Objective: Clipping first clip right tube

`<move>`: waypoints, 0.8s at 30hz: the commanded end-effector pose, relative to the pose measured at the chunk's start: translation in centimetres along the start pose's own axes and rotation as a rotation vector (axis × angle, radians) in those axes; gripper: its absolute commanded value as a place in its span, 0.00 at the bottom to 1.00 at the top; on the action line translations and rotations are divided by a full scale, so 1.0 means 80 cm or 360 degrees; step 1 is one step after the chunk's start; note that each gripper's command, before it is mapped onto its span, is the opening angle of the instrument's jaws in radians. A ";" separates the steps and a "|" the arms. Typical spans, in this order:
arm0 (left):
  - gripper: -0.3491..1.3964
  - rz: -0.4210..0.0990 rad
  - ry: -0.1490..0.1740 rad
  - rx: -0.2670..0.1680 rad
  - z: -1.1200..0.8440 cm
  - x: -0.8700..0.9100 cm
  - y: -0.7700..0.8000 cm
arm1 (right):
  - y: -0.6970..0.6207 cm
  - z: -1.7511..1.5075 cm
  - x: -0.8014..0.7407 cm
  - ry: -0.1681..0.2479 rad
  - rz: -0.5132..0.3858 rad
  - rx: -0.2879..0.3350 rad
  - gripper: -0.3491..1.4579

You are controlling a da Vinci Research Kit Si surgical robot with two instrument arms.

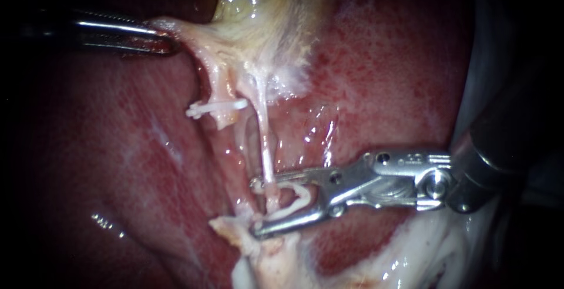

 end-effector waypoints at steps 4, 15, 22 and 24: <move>0.00 0.0000 0.0000 -0.0001 0.0000 0.0000 -0.0001 | -0.0002 -0.0001 -0.0001 0.0017 0.0038 0.0018 0.41; 0.00 0.0000 0.0000 0.0000 0.0001 0.0000 -0.0001 | -0.0002 -0.0002 -0.0001 0.0027 0.0140 0.0037 0.27; 0.00 0.0000 0.0000 0.0000 0.0001 0.0000 -0.0001 | -0.0002 -0.0002 -0.0002 -0.0032 0.0220 0.0172 0.00; 0.00 0.0000 0.0000 0.0000 0.0001 -0.0001 -0.0001 | -0.0002 -0.0002 -0.0002 -0.0028 0.0268 0.0152 0.00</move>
